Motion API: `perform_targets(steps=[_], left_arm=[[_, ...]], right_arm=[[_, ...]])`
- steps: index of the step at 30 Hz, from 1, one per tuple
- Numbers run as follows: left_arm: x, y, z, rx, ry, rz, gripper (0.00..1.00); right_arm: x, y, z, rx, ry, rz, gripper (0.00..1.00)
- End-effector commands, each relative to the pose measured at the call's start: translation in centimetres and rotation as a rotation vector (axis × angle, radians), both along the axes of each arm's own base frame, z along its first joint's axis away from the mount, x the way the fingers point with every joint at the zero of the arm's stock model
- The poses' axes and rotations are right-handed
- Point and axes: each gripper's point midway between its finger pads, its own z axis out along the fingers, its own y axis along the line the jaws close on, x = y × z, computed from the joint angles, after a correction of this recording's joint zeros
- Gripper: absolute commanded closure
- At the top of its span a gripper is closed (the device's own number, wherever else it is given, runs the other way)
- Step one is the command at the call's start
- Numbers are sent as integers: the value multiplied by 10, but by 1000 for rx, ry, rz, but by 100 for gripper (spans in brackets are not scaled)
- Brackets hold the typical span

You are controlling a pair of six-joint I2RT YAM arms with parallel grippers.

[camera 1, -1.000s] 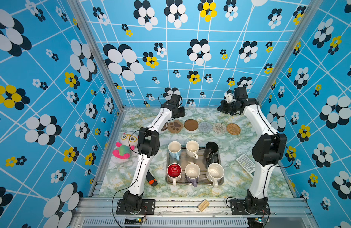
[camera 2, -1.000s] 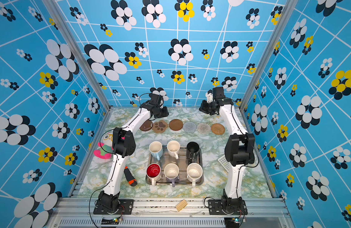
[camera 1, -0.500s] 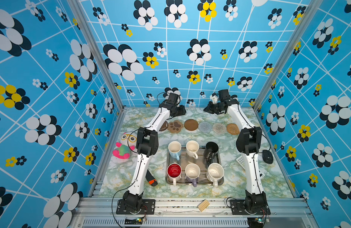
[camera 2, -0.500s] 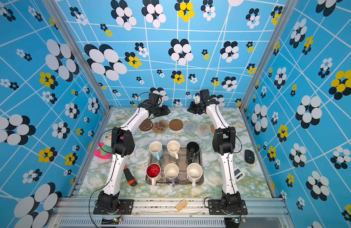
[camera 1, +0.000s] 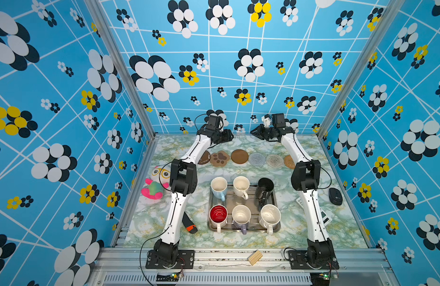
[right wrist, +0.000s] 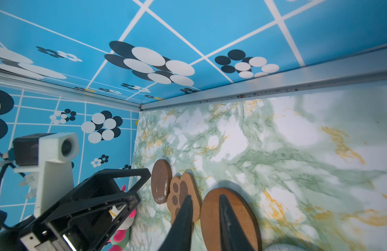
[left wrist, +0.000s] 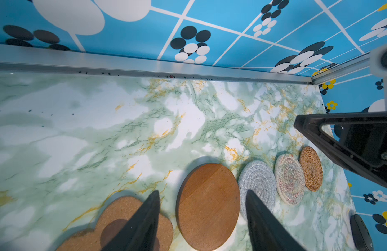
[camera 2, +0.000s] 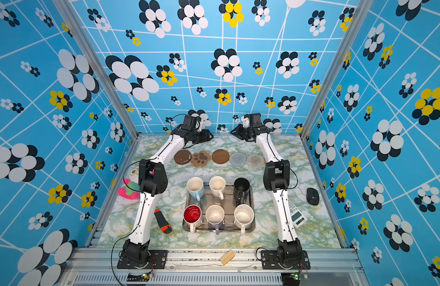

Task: Place cups on coasters
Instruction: Move the coaster to the top-center of the table.

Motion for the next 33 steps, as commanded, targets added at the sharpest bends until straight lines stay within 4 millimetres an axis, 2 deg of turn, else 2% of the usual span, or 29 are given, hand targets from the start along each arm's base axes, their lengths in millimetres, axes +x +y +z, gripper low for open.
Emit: perform_targets(steps=[1,9,15,23,33], left_arm=[[2,-7,-35,-21,37,-35,36],[5,-14,-63,-63,82,-40,36],[6,-16,-79,-78,105,-33,36],[3,-15,-86,-69,127,-36,36],[0,-17,-81,-71,128,-51,36]], right_arm=[[8,10,-3,66,-5,7,74],[3,25,-38,86,63,36,72],[-10,39,-67,68,137,66,72],[-29,55,-96,29,206,113,73],[-34,48,-121,-40,241,95,74]])
